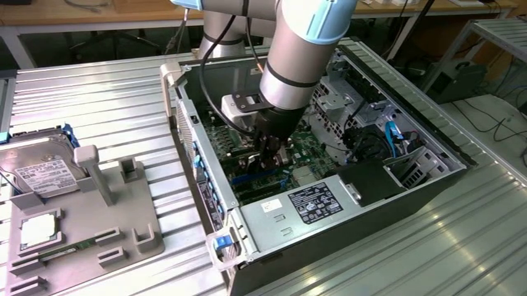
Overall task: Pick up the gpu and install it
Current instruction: 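Insert the gpu into the slot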
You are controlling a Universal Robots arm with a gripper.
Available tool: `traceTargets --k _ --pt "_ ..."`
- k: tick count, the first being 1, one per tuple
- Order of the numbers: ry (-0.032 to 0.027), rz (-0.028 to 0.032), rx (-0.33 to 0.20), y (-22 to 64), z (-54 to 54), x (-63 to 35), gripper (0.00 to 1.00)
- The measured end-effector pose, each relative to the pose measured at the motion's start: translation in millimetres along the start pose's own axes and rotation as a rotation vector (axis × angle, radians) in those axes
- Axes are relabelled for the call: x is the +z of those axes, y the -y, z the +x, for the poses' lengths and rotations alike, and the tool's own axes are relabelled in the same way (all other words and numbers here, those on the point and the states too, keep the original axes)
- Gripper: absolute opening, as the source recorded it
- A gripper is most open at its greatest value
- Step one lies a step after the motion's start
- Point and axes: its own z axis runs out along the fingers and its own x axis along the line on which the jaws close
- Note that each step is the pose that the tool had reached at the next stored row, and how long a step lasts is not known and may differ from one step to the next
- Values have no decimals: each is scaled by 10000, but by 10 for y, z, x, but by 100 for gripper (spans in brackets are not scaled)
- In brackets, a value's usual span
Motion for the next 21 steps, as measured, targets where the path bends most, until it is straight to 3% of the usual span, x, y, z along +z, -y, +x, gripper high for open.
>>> traceTargets --k 6,16,21 --pt "-5 -8 0 7 0 -1 28" --pt "-127 -9 11 7 -4 0 28" --pt "-128 -9 11 8 -4 1 28"
